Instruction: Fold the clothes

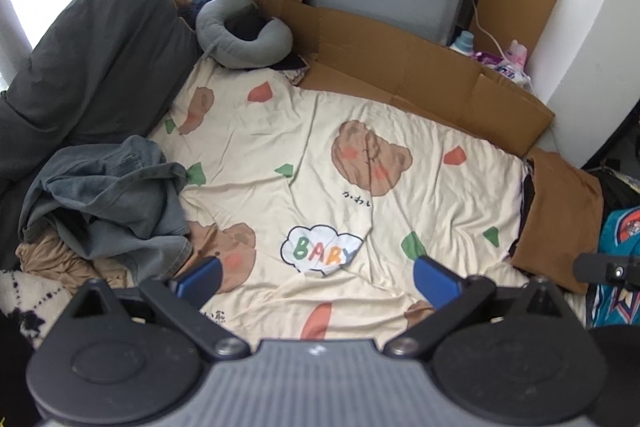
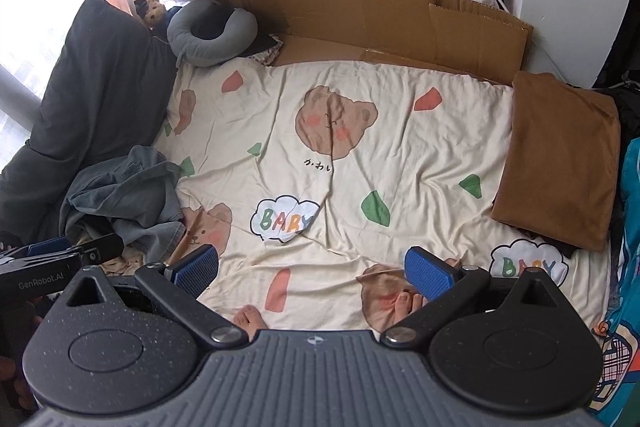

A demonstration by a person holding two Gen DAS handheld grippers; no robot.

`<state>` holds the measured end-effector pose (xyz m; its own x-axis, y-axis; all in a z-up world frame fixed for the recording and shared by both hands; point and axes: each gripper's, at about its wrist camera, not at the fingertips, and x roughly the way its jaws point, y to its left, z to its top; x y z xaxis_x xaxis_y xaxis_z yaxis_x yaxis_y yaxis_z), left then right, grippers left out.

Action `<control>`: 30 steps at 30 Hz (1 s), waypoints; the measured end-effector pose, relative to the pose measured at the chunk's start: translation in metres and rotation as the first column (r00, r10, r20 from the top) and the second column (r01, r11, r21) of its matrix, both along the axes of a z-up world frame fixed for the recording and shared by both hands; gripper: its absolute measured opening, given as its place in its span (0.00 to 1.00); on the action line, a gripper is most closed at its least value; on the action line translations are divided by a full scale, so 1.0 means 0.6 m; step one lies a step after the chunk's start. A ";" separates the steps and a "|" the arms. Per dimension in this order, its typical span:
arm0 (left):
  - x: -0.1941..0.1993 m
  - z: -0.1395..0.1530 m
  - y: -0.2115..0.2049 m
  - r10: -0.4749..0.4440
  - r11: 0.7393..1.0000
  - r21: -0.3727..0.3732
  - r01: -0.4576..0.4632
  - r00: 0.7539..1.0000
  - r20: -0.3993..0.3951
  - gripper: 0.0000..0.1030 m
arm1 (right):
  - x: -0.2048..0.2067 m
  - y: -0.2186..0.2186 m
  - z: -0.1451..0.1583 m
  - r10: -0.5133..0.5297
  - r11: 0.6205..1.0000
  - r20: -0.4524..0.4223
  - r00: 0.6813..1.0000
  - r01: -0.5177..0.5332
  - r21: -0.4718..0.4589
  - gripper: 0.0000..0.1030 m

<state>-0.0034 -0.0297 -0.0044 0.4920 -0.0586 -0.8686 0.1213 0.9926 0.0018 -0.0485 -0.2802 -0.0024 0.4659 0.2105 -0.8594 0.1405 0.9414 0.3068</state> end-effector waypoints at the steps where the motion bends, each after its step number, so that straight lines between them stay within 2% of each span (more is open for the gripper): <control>1: 0.000 -0.001 -0.001 -0.001 1.000 0.001 0.001 1.000 -0.001 1.00 | 0.000 0.000 0.000 0.000 1.000 -0.001 1.000 0.000 -0.004 0.99; 11: 0.007 -0.004 -0.011 0.002 1.000 0.028 -0.002 1.000 0.000 0.99 | 0.007 0.003 0.001 0.011 0.999 -0.012 1.000 -0.011 -0.042 0.99; 30: 0.011 -0.007 -0.007 0.001 1.000 0.014 -0.001 1.000 -0.015 0.98 | 0.008 0.000 0.002 -0.001 0.997 -0.018 1.000 -0.001 -0.071 0.99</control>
